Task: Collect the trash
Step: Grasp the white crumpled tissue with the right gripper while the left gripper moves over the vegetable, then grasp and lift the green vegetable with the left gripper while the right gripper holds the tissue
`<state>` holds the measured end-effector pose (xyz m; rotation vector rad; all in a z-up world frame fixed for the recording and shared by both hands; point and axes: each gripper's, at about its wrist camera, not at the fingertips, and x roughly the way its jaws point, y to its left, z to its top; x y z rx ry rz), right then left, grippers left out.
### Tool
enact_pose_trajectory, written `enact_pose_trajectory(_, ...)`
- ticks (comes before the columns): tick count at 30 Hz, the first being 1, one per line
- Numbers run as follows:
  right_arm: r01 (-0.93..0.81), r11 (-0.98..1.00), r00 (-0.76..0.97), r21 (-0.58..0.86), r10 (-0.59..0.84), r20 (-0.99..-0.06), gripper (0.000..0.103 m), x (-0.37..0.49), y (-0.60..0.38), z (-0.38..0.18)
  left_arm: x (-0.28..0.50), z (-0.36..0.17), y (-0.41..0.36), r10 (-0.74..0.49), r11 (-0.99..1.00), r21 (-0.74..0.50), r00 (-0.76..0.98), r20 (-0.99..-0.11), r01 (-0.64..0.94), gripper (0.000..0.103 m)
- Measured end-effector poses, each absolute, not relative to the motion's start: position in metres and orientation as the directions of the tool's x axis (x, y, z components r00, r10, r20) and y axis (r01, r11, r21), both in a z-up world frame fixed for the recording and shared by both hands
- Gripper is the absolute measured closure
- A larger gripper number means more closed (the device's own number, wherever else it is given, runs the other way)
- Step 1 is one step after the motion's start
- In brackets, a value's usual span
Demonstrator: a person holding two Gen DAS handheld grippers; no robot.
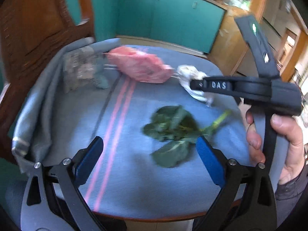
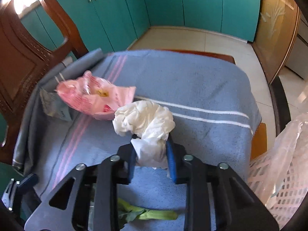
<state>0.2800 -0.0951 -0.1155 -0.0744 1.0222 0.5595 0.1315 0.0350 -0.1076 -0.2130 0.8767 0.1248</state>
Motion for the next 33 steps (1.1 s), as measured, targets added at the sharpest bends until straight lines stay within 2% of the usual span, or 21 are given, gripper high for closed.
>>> enact_pose_trajectory(5, -0.494, 0.851, 0.464, 0.18, 0.433, -0.773, 0.076, 0.262, -0.119, -0.084, 0.153, -0.112, 0.012, -0.043, 0.983, -0.145, 0.636, -0.771, -0.109, 0.006)
enact_pose_trajectory(8, -0.482, 0.854, 0.481, 0.198, 0.447, -0.754, 0.076, 0.254, -0.142, -0.072, 0.171, -0.118, 0.002, -0.043, 0.991, -0.113, 0.638, -0.769, -0.069, 0.004)
enact_pose_trajectory(11, -0.456, 0.863, 0.486, 0.215, 0.445, -0.752, 0.076, 0.254, -0.159, -0.067, 0.185, -0.133, 0.001, -0.007, 0.992, -0.081, 0.585, -0.811, -0.101, 0.004)
enact_pose_trajectory(14, -0.443, 0.868, 0.49, 0.224, 0.444, -0.751, 0.076, 0.255, -0.168, -0.067, 0.189, -0.138, 0.005, -0.058, 0.984, -0.145, 0.58, -0.813, -0.105, 0.004)
enact_pose_trajectory(17, -0.429, 0.874, 0.493, 0.229, 0.439, -0.751, 0.076, 0.257, -0.175, -0.066, 0.188, -0.14, 0.008, -0.053, 0.98, -0.154, 0.587, -0.808, -0.124, 0.014)
enact_pose_trajectory(21, -0.433, 0.873, 0.493, 0.227, 0.439, -0.751, 0.075, 0.255, -0.174, -0.065, 0.186, -0.137, 0.01, -0.063, 0.981, -0.162, 0.604, -0.794, -0.11, 0.042)
enact_pose_trajectory(27, -0.451, 0.868, 0.488, 0.208, 0.435, -0.757, 0.075, 0.253, -0.167, -0.067, 0.176, -0.133, 0.005, -0.093, 0.982, -0.174, 0.616, -0.783, -0.073, 0.065)
enact_pose_trajectory(32, -0.462, 0.867, 0.487, 0.187, 0.424, -0.763, 0.076, 0.25, -0.162, -0.07, 0.165, -0.122, 0.003, -0.088, 0.981, -0.179, 0.63, -0.771, -0.081, 0.074)
enact_pose_trajectory(33, -0.464, 0.867, 0.486, 0.184, 0.423, -0.765, 0.076, 0.25, -0.162, -0.071, 0.164, -0.121, 0.007, -0.088, 0.98, -0.18, 0.634, -0.768, -0.082, 0.085)
